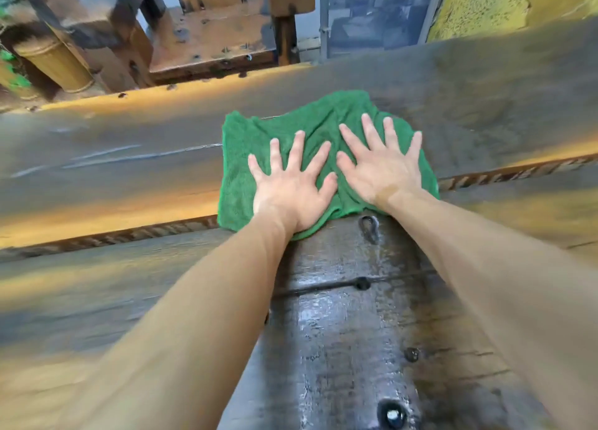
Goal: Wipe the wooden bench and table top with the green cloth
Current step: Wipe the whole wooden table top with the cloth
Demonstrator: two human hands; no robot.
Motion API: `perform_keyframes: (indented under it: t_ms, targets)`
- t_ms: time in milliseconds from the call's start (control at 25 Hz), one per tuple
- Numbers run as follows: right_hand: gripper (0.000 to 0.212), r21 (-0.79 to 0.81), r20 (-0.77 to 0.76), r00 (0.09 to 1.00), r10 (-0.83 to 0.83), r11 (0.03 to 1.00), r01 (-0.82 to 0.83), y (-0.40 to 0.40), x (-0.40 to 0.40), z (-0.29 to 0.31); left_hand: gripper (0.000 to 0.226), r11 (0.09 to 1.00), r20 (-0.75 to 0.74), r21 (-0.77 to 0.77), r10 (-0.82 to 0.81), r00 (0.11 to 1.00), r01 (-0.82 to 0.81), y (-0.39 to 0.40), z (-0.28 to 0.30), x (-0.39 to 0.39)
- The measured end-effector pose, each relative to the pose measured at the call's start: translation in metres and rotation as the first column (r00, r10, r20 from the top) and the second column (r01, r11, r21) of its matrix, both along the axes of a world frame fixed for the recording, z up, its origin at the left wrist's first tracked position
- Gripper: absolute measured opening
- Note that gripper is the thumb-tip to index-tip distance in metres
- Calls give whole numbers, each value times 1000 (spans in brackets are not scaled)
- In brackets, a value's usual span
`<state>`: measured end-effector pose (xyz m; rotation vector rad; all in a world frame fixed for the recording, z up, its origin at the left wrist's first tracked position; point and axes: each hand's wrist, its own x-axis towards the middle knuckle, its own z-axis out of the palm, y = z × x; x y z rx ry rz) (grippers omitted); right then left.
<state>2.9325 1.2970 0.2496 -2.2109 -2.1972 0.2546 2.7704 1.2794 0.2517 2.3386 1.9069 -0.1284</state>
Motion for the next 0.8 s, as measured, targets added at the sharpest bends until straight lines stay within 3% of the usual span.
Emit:
perform_keyframes:
  t_ms: [280,480,800]
  targets:
    - [63,-21,42,999,12,1000,-11,-191,-22,5,72,1000,-78,-3,-12,997,12,-194,3,-23]
    - [68,-19,20,999,25,1000,-25,-335,-35,5,66,1000,21,20,-8,1000,7,-341,4,-37]
    - [63,56,-19,998,68,996,-67,-549,-61,6,68,1000,19,17,10,1000,-11,-557,7,-59]
